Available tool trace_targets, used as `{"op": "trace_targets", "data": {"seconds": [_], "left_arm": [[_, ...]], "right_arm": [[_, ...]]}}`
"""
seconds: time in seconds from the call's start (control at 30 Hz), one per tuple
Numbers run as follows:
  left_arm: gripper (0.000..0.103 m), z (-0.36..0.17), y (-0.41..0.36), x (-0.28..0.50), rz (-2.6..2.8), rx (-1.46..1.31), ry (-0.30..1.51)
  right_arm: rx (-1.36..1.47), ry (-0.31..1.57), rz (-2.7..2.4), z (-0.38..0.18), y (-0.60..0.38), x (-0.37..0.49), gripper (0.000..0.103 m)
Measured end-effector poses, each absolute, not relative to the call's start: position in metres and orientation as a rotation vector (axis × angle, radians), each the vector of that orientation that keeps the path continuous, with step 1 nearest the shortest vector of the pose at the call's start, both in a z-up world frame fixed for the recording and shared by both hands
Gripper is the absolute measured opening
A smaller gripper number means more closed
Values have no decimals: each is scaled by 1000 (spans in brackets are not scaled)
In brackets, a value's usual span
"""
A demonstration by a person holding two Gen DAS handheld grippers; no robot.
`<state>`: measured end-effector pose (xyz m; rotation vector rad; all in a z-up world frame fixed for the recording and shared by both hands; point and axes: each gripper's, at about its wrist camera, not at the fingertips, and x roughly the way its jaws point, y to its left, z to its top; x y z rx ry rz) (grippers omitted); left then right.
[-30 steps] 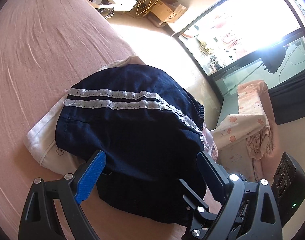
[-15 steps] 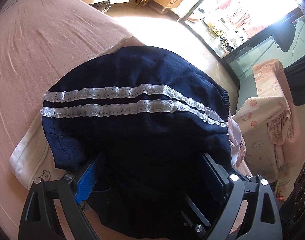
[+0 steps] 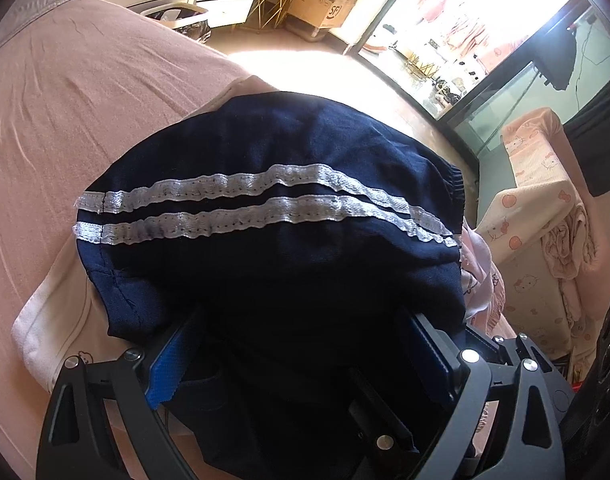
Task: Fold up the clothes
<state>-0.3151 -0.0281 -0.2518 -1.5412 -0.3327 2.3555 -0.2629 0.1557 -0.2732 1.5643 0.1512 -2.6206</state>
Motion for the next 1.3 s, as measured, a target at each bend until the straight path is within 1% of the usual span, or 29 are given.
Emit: {"op": "trace_targets", "data": {"seconds": [0.07,0.1,0.13,0.17,0.2,0.23,0.27,0.3,0.33,0.37,0.4,0.47,0.53,0.83,1.3], "left_arm": [[77,-249,-30,-306,2425,-1506,-298],[72,-248,-30,-304,2440,-1495,-273],[64,-247,-30,-301,2453,-1484,-248],[55,-246,-31,-298,2465,-1474,-222],[50,-245,-31,-296,2477,-1463,-196],[31,-242,-33,-294,2484,-1451,-199],[24,-238,-34,-292,2491,-1440,-206],[24,-236,-34,-291,2483,-1438,-204],[22,-235,-36,-292,2467,-1440,-211],[19,-233,-38,-291,2466,-1430,-217],[18,-232,-41,-290,2463,-1424,-221],[16,-231,-43,-291,2446,-1432,-254],[14,-227,-44,-289,2446,-1425,-269],[12,-207,-28,-301,2418,-1367,-355],[11,-141,-39,-293,2483,-1277,-325]], "right_arm": [[1550,174,-2626,-272,154,-261,76],[1541,187,-2630,-271,152,-260,73],[1528,204,-2637,-270,150,-257,63],[1518,226,-2648,-268,148,-255,55],[1506,247,-2660,-267,145,-253,51],[1493,265,-2669,-265,142,-251,42],[1480,284,-2677,-264,139,-249,34],[1465,301,-2684,-261,136,-248,30],[1449,308,-2691,-259,133,-246,20],[1443,302,-2699,-256,132,-246,16],[1442,288,-2700,-254,131,-247,15],[1445,267,-2689,-250,126,-250,11],[1437,254,-2684,-248,125,-251,10],[1371,228,-2676,-224,119,-244,8],[1242,225,-2679,-164,102,-247,8]]}}
